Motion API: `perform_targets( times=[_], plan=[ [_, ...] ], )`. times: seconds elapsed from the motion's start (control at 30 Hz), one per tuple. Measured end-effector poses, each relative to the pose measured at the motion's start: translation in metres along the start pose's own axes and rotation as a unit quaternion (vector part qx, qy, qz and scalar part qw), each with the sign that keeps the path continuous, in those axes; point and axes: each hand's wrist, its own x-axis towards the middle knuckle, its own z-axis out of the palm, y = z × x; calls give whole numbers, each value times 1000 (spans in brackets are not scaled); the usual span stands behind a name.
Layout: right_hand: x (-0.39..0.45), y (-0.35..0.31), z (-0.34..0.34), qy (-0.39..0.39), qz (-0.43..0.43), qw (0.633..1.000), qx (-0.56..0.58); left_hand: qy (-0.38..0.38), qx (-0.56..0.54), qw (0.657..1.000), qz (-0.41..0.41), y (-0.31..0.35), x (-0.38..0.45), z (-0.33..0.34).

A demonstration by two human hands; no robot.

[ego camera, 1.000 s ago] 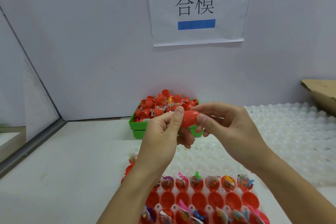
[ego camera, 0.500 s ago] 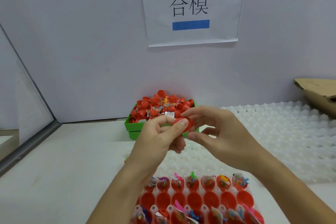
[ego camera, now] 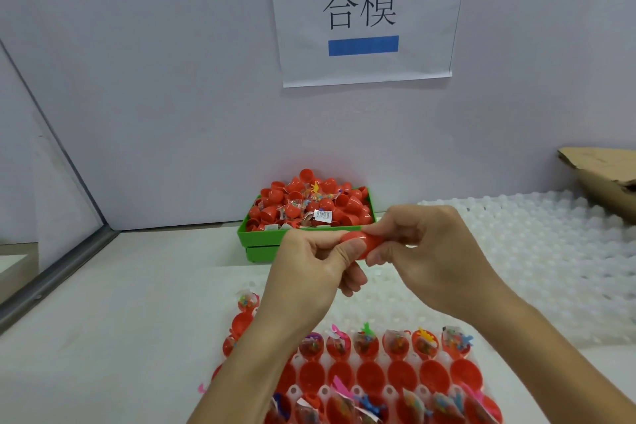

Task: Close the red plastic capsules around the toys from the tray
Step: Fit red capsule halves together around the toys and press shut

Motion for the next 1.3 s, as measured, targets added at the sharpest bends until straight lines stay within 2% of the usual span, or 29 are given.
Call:
perform_targets(
  times=[0.13, 0.23, 0.43, 0.57, 0.83, 0.97, 1.1, 1.2, 1.3],
  plan=[
    [0, -3, 1, 29, -25, 999, 9, 8, 9, 1000, 29, 4, 0, 2],
    [0, -4, -1, 28, -9, 999, 17, -3, 8, 999, 39, 7, -2, 5],
    [4, -3, -13, -5, 46, 998, 52, -66, -59, 996, -13, 11, 0, 1],
    [4, -6, -15, -14, 49, 996, 78, -72, -37, 997, -8, 11, 0, -4],
    [4, -3, -11, -23, 57, 993, 97, -17, 52, 997, 51, 10, -1, -9],
    [2, -1, -14, -72, 61, 989, 112, -3, 36, 998, 47, 7, 0, -9],
    [2, 3, -8, -73, 63, 995, 38, 7, 37, 999, 16, -1, 2, -6],
    [4, 12, -11, -52, 105, 993, 33, 31, 62, 998, -13, -8, 5, -8],
    [5, 35, -30, 36, 208, 971, 114, 45, 54, 998, 5, -14, 9, -15]
  ],
)
